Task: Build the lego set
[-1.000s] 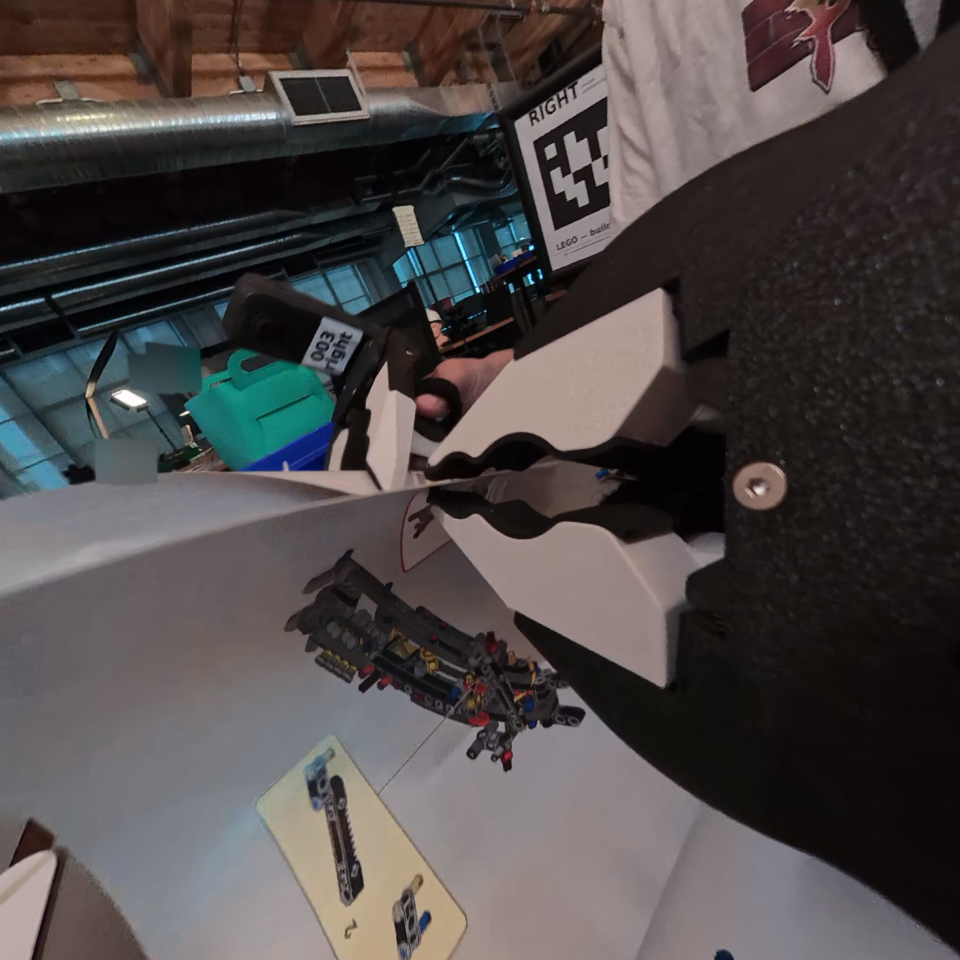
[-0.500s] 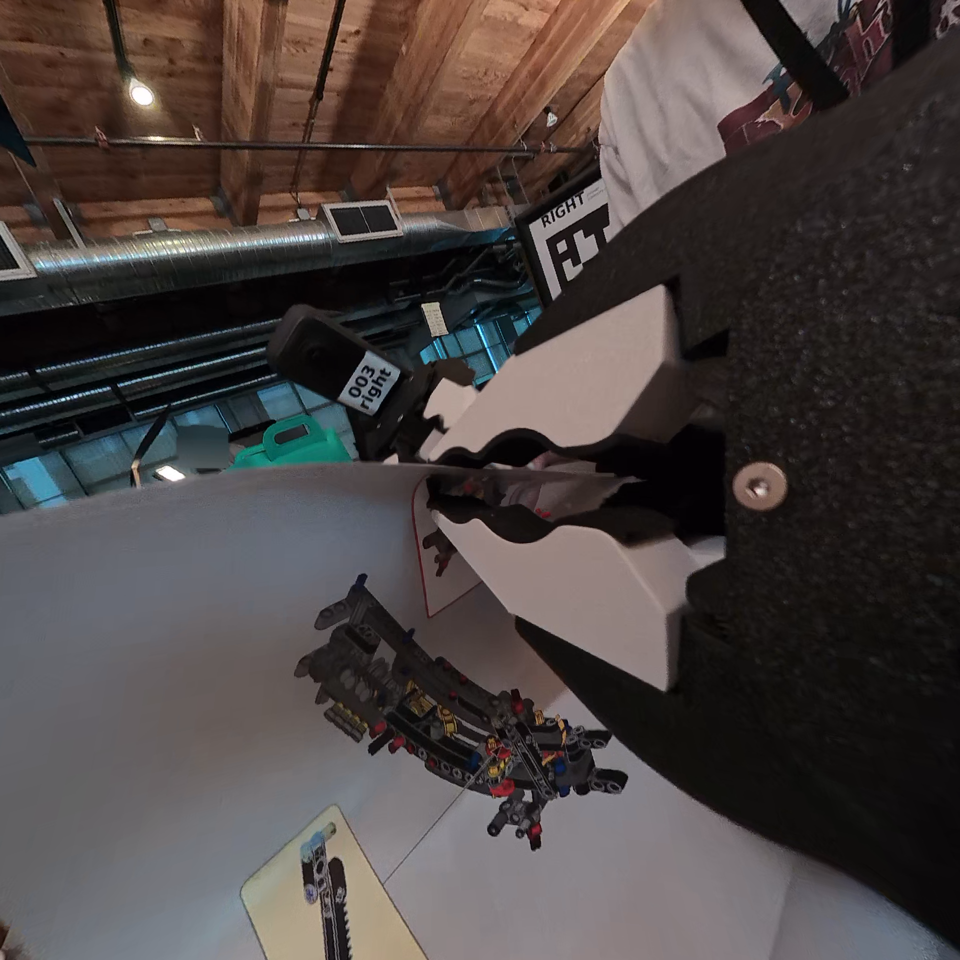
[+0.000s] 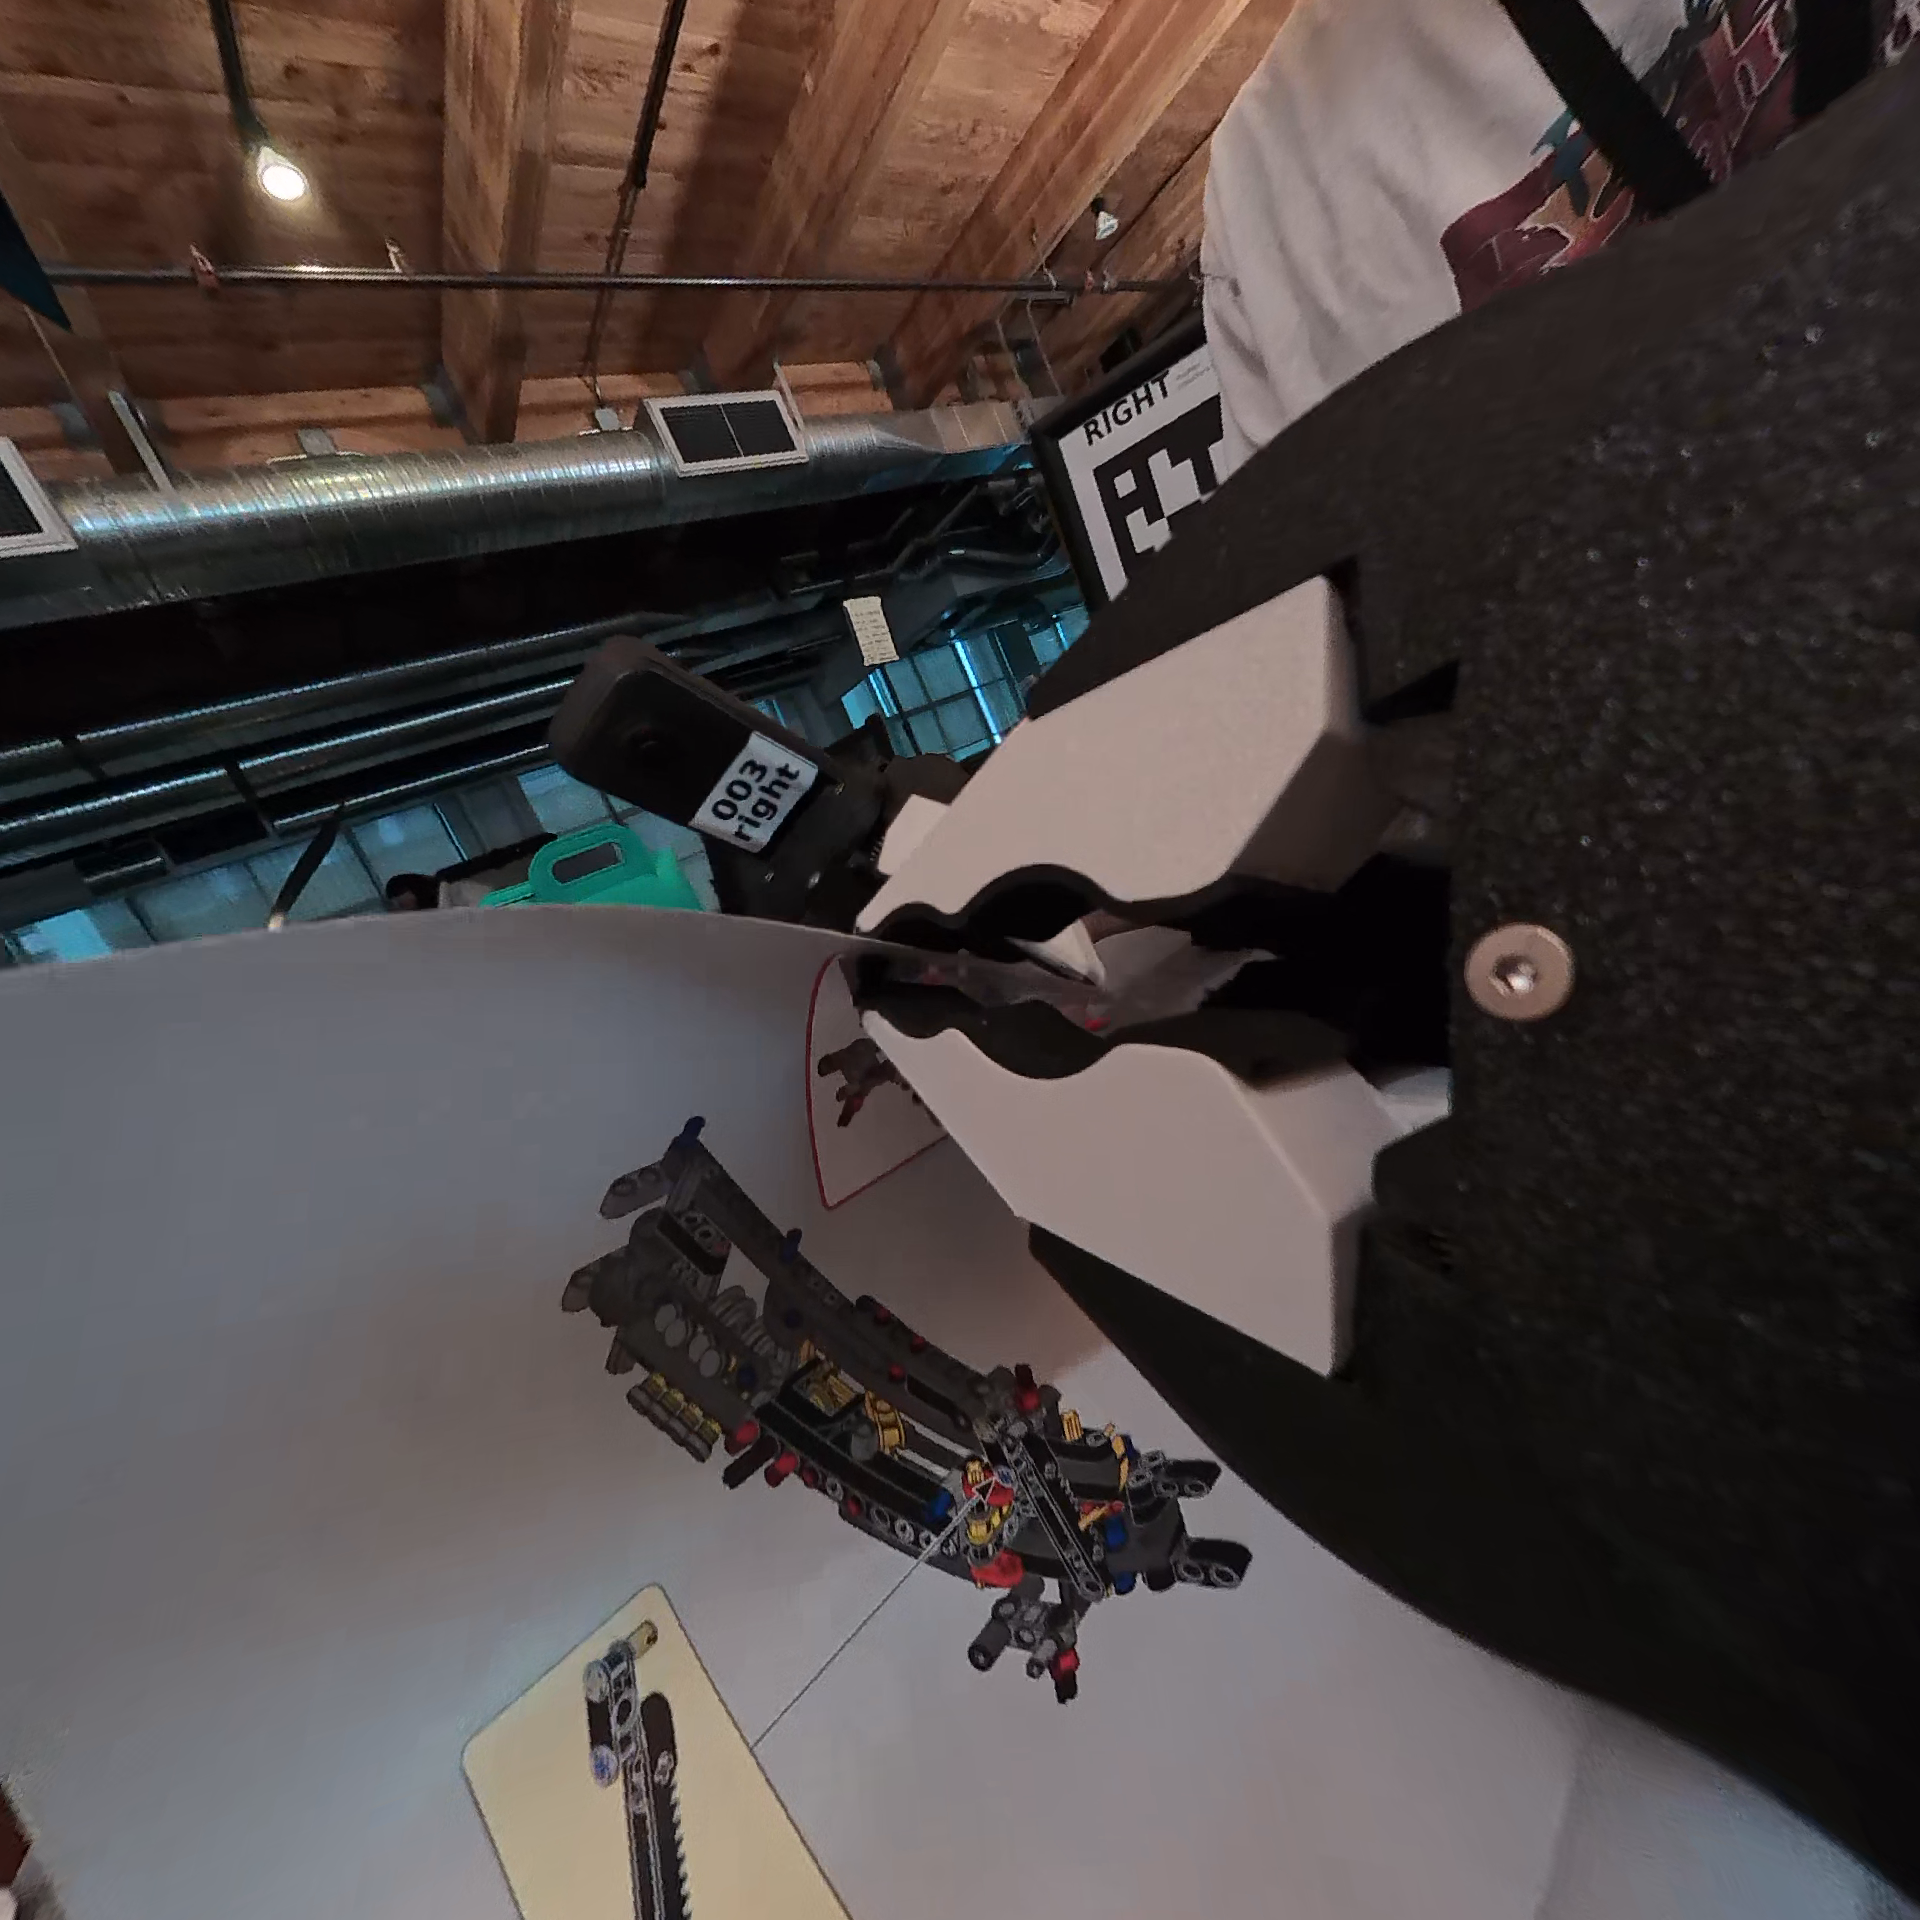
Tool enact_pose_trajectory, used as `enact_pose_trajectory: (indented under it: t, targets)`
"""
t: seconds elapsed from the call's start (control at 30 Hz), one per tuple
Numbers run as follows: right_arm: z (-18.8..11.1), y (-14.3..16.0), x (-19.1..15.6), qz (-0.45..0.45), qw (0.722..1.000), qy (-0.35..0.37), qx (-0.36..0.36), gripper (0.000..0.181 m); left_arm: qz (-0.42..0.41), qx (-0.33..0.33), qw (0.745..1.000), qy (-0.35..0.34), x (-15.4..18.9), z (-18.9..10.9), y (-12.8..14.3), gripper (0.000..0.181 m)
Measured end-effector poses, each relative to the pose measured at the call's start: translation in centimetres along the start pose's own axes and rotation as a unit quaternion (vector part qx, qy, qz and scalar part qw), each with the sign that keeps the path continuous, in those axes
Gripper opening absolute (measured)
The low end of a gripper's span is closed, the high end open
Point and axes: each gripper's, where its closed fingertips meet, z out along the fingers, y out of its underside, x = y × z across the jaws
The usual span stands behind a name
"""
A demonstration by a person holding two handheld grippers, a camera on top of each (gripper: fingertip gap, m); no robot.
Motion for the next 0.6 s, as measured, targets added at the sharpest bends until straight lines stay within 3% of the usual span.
enact_pose_trajectory:
  t: [0.2, 0.6]
  targets:
    - [-0.1, -0.7, 0.2, 0.037, 0.999, -0.027, 0.02, 0.073, 0.002, -0.013, 1.0, 0.02, 1.0, 0.6, 0.7, 0.012]
    - [-1.4, -1.1, 1.0, 0.059, 0.997, -0.04, 0.043, 0.067, 0.009, -0.017, 1.0, 0.011, 0.6, 0.3, 1.0, 0.009]
